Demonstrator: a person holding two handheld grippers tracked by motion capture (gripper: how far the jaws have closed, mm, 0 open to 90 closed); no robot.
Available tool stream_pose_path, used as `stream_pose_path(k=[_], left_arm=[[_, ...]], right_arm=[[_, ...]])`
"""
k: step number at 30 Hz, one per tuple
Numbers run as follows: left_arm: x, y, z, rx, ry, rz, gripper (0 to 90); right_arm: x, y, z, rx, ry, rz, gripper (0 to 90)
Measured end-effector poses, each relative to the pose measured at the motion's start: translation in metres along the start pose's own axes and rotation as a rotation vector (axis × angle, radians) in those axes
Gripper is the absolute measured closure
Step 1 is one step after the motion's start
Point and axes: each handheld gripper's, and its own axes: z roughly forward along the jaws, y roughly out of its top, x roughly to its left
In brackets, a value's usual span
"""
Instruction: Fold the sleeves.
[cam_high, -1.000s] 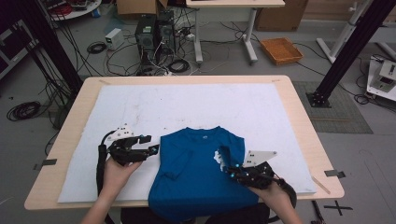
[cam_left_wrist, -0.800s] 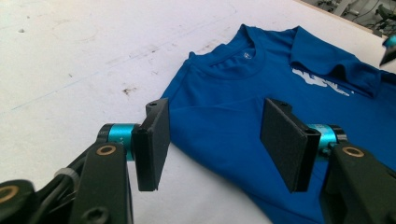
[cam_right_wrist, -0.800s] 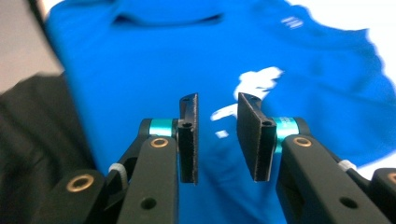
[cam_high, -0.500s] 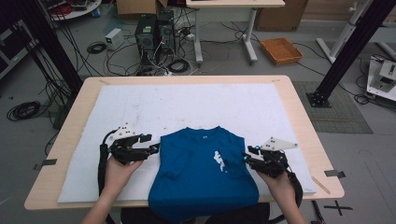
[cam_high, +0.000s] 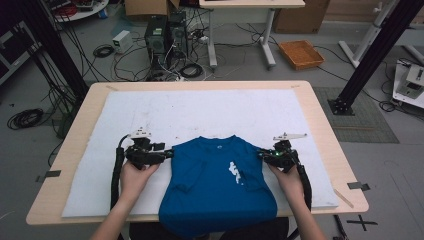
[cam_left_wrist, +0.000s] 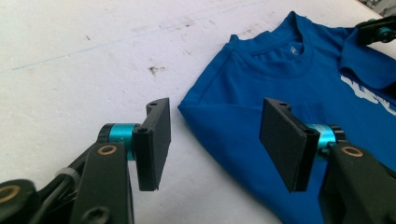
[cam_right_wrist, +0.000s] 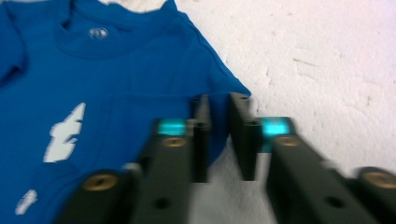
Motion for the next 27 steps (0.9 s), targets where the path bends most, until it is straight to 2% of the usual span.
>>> stream_pose_path(k=[4, 8, 9, 10, 12, 14, 17, 19, 22, 25, 27], left_arm=[[0.000, 0.001, -0.001, -0.013, -0.005, 0.003, 43.4], [0.000, 0.000, 0.000, -0.007, -0.002, 0.005, 43.4], [0.000, 0.000, 0.001, -0.004, -0.001, 0.006, 43.4], [0.000, 0.000, 0.001, -0.001, 0.000, 0.006, 43.4], [-0.001, 0.000, 0.001, -0.002, -0.004, 0.007, 43.4], [-0.003, 0.000, 0.000, 0.003, -0.007, 0.016, 43.5], [-0.007, 0.000, -0.004, 0.000, -0.012, 0.038, 43.4], [-0.011, 0.000, -0.006, -0.003, -0.013, 0.050, 43.4], [-0.013, -0.002, -0.008, 0.002, -0.018, 0.060, 43.4], [-0.014, -0.003, -0.008, 0.005, -0.019, 0.061, 43.4], [-0.014, -0.003, -0.009, 0.003, -0.020, 0.058, 43.4]], right_arm=[[-0.001, 0.003, 0.000, -0.030, -0.046, -0.042, 88.9], [-0.003, 0.004, 0.000, -0.034, -0.062, -0.050, 88.9], [-0.004, 0.004, -0.001, -0.041, -0.081, -0.058, 88.5], [-0.005, 0.005, -0.001, -0.045, -0.082, -0.058, 87.5], [-0.005, 0.005, -0.003, -0.059, -0.081, -0.060, 73.3], [-0.002, 0.004, -0.009, -0.081, -0.053, -0.062, 72.5], [0.011, -0.001, -0.023, -0.108, 0.008, -0.105, 69.8], [0.026, -0.008, -0.035, -0.122, 0.040, -0.155, 70.0], [0.049, -0.024, -0.048, -0.092, 0.076, -0.241, 72.6], [0.063, -0.036, -0.050, -0.055, 0.096, -0.261, 73.1], [0.067, -0.039, -0.047, -0.039, 0.077, -0.264, 73.1]])
